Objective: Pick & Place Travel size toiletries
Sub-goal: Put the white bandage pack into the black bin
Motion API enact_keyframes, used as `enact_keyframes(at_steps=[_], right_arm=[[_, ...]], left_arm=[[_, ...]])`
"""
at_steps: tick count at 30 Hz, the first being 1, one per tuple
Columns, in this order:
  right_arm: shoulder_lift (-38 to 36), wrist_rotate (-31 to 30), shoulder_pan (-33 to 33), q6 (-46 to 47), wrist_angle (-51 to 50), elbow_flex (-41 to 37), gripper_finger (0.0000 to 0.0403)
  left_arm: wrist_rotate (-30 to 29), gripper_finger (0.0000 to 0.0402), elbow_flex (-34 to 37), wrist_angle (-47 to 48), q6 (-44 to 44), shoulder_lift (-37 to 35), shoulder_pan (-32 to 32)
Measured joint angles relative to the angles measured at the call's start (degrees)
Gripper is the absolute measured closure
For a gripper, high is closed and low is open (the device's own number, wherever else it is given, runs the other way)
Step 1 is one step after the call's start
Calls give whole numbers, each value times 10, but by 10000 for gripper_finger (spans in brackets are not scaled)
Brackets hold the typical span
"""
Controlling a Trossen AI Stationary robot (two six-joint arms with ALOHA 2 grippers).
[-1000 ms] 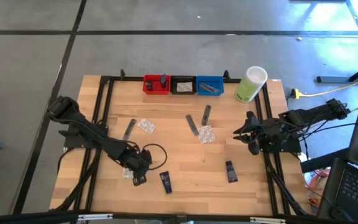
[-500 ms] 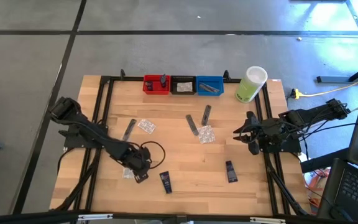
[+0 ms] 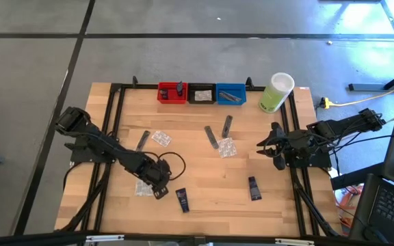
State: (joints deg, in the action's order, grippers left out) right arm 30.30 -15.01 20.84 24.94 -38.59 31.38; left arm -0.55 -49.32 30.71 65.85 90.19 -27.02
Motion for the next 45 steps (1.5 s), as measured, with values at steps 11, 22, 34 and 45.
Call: enact_keyframes(at_steps=[11,22,34,45], right_arm=[[0,0,0,0,0,0,283],[0,0,0,0,0,0,295],[0,0,0,0,0,0,269],[0,0,0,0,0,0,247]], left_arm=[[-161,278,-236,311,102,72,-60],[-136,234,-305,447,112,189,-55],[-67,189,-203,376,126,181,-41],[-54,189,-203,311,109,180,-31]])
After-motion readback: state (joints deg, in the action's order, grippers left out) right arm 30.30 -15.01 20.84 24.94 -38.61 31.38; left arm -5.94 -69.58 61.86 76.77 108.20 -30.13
